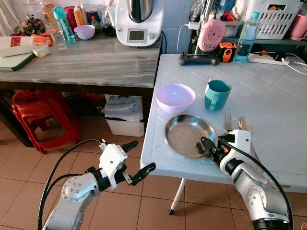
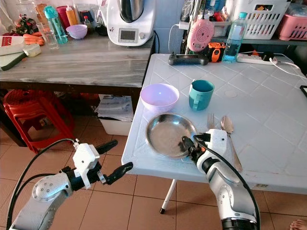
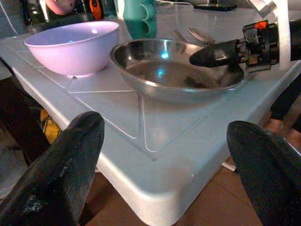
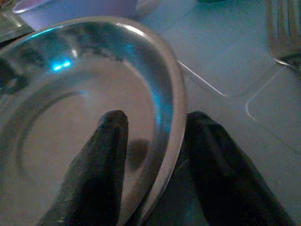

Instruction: Setting the table

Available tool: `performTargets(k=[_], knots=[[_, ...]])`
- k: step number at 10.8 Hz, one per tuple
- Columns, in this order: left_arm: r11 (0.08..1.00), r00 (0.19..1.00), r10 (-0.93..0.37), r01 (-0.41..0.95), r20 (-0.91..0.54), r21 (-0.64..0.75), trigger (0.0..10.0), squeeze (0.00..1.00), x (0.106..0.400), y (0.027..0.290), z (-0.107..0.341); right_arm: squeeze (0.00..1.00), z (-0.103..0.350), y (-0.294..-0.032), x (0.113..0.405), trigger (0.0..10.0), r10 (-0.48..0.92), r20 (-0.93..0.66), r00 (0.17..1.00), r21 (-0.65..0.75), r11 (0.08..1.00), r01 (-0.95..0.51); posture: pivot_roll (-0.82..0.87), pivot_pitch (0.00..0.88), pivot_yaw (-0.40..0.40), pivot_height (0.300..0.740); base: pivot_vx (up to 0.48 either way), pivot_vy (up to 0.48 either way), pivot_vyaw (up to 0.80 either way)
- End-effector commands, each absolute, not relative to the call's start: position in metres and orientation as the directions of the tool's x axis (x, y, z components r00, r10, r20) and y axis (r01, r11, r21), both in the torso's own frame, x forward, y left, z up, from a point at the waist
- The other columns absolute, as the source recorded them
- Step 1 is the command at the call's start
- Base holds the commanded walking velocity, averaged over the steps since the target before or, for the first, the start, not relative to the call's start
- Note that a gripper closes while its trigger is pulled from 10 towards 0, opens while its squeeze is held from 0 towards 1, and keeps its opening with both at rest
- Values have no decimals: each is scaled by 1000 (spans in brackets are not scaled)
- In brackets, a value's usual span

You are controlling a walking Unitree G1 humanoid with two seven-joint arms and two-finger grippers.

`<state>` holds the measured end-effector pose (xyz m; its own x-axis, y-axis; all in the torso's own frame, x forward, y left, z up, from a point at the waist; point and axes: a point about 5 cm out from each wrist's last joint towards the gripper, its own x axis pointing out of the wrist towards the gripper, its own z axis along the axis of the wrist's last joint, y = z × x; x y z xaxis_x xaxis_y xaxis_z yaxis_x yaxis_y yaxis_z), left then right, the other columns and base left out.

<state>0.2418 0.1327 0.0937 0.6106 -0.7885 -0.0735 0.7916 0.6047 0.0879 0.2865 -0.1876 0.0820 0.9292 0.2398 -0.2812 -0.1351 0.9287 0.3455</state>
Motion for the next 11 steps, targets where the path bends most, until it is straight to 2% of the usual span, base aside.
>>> performTargets(k=[1, 9, 11], knots=[[596, 605, -792, 795, -80, 110, 10000, 0, 244, 136, 96, 0, 75, -185, 284, 0, 245, -321, 915, 370, 922, -117, 65, 32, 39, 740, 0, 0, 0], [574, 582, -811, 811, -63, 114, 10000, 0, 241, 133, 101, 0, 72, -185, 281, 0, 181, -340, 923, 481, 877, 5, 64, 29, 37, 740, 0, 0, 0], [667, 676, -734, 735, -59, 121, 10000, 0, 255, 139, 99, 0, 75, -176, 277, 0, 172, -325, 930, 496, 868, 13, 64, 19, 36, 740, 0, 0, 0]])
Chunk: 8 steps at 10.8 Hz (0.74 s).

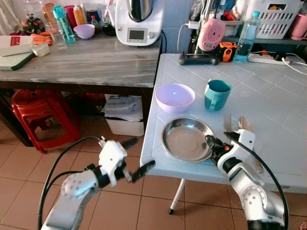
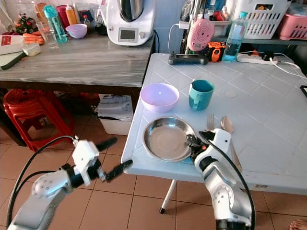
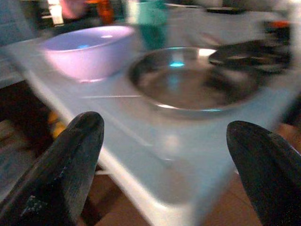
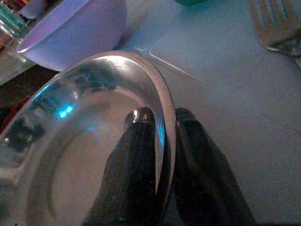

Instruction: Setting the table

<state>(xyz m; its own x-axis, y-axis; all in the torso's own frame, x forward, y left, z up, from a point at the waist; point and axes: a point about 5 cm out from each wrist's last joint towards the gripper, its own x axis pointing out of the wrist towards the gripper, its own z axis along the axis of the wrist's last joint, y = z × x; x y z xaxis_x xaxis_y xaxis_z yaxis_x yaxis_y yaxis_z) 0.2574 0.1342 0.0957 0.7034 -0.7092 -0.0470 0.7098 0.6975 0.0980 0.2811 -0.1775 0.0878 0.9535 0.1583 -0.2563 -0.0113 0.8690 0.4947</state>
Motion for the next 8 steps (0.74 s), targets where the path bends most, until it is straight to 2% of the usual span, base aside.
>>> performTargets(k=[1, 2, 5, 8], knots=[[784, 793, -609, 606, -23, 133, 10000, 0, 270, 143, 101, 0, 80, -171, 275, 863, 168, -305, 938, 495, 869, 5, 64, 19, 36, 740, 0, 0, 0], [866, 870, -492, 489, 5, 103, 10000, 0, 279, 148, 102, 0, 85, -165, 272, 10000, 184, -284, 941, 485, 874, -25, 59, 10, 30, 740, 0, 0, 0], [974, 974, -225, 225, -2, 19, 10000, 0, 289, 163, 96, 0, 104, -158, 266, 10000, 152, -203, 967, 415, 908, -56, 52, 3, 19, 740, 0, 0, 0], [983, 983, -182, 182, -1, -3, 10000, 0, 293, 163, 94, 0, 126, -165, 263, 10000, 80, -110, 991, 347, 937, -37, 34, 0, 18, 740, 0, 0, 0]])
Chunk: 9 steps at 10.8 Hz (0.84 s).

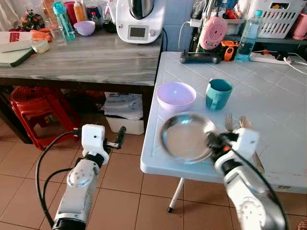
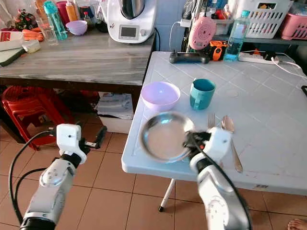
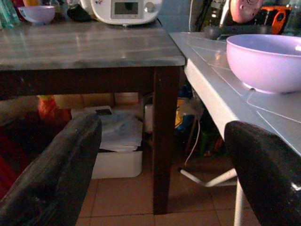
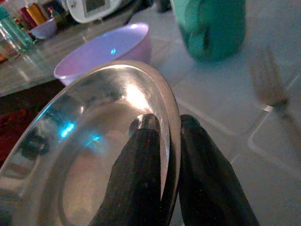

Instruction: Setting the table

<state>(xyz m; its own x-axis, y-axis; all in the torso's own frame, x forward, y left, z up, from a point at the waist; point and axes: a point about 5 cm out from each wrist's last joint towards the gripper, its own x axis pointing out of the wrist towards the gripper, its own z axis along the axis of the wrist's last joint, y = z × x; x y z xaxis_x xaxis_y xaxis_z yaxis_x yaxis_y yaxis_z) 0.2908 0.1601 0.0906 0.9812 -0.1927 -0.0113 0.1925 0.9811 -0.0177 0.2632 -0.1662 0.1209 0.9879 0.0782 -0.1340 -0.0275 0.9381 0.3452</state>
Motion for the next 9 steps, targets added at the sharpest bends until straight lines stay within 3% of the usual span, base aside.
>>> performTargets(k=[1, 6, 9], knots=[[983, 983, -181, 181, -5, -19, 10000, 0, 294, 159, 93, 0, 134, -169, 263, 10000, 54, -81, 995, 332, 943, -24, 21, 0, 22, 740, 0, 0, 0], [982, 983, -183, 184, 23, -53, 10000, 0, 305, 148, 97, 0, 137, -170, 262, 10000, 72, -73, 995, 305, 951, -46, 10, 0, 13, 740, 0, 0, -84], [980, 981, -191, 192, 26, -50, 10000, 0, 306, 146, 96, 0, 134, -166, 259, 10000, 83, -72, 994, 315, 947, -56, 9, 0, 13, 740, 0, 275, 0]])
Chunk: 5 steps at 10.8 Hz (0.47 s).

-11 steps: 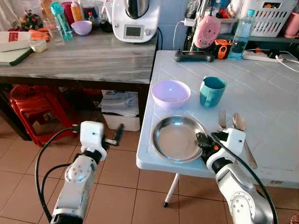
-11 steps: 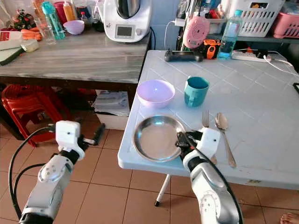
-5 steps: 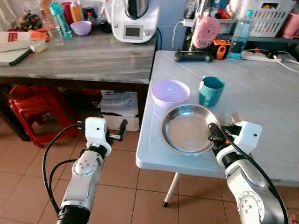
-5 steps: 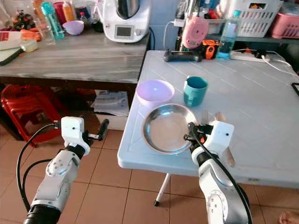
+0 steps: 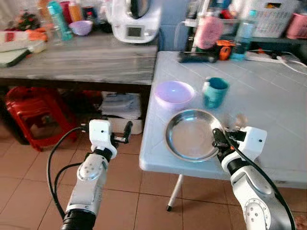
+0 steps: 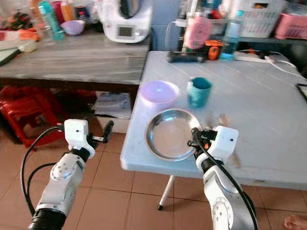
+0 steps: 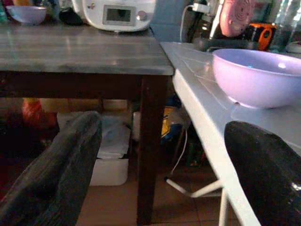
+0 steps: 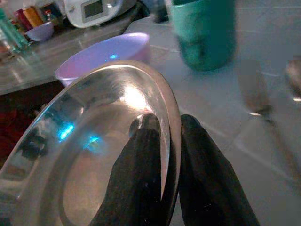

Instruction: Setting the table

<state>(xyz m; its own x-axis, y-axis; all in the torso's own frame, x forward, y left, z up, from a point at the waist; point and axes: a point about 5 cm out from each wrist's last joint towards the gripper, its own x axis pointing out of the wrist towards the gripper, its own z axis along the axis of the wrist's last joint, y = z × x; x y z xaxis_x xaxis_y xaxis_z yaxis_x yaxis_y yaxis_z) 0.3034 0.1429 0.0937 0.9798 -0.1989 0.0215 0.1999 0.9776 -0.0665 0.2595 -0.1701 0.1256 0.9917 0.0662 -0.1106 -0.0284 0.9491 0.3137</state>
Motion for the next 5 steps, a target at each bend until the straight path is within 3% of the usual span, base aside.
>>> performTargets(k=[1, 5], knots=[[980, 981, -192, 193, 29, -49, 10000, 0, 306, 145, 96, 0, 135, -165, 260, 10000, 85, -65, 994, 313, 948, -60, 9, 0, 14, 740, 0, 382, 0], [980, 980, -196, 197, 34, -26, 10000, 0, 309, 148, 96, 0, 134, -165, 261, 10000, 87, -61, 994, 310, 948, -64, 10, 0, 12, 740, 0, 389, 0]])
